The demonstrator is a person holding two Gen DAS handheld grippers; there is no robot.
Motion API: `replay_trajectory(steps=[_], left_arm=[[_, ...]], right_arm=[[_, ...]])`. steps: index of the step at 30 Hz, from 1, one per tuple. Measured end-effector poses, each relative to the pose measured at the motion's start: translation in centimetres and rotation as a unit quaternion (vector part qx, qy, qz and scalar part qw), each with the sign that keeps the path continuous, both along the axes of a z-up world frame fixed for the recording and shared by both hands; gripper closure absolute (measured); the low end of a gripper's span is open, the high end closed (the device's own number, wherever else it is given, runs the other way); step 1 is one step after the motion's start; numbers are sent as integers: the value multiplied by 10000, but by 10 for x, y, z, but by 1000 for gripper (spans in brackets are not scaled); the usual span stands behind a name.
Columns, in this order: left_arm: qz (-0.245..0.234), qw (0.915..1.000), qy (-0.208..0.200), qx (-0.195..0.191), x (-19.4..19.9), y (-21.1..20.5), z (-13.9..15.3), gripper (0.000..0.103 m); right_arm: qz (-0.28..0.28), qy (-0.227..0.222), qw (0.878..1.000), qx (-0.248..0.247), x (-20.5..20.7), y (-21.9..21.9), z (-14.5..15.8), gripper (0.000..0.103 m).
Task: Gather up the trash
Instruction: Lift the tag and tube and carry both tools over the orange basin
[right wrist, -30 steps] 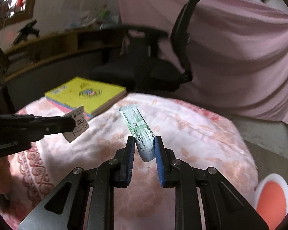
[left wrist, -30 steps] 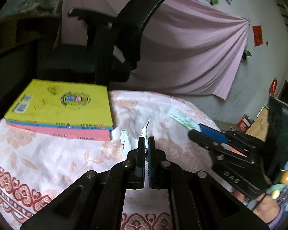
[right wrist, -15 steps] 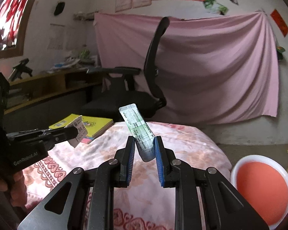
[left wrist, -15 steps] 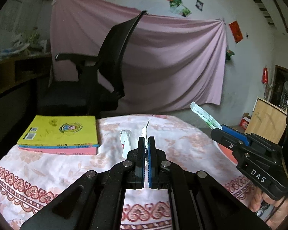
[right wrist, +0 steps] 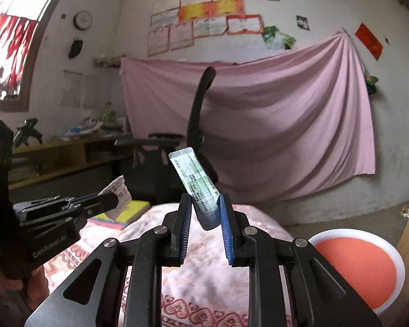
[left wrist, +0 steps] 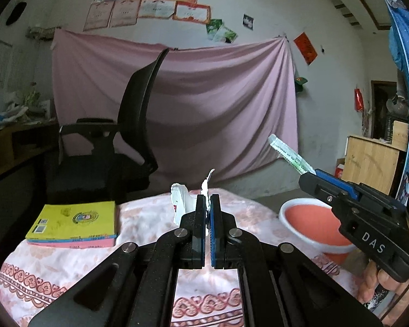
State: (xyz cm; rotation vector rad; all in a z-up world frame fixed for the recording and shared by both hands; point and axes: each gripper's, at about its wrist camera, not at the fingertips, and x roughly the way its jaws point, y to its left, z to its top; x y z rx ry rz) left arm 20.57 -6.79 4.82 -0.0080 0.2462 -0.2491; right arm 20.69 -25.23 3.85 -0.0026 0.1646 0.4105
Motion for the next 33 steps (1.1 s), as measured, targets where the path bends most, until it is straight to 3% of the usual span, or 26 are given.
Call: replay_trajectory(steps=[17,25,33], left_arm=[[-692,9946,-599,489,-3,-98,25,102],[-990,9914,-614,589,1,-140,23,102],[-1251,9903,-331,512,17,-171,13,102]], right_arm=[[-863,-380,9941,543,-8,-84,13,84],[-1255,-320,9885,786,-8,-119,10,84],[-1594,-25,9824,971,3,-144,2,84]])
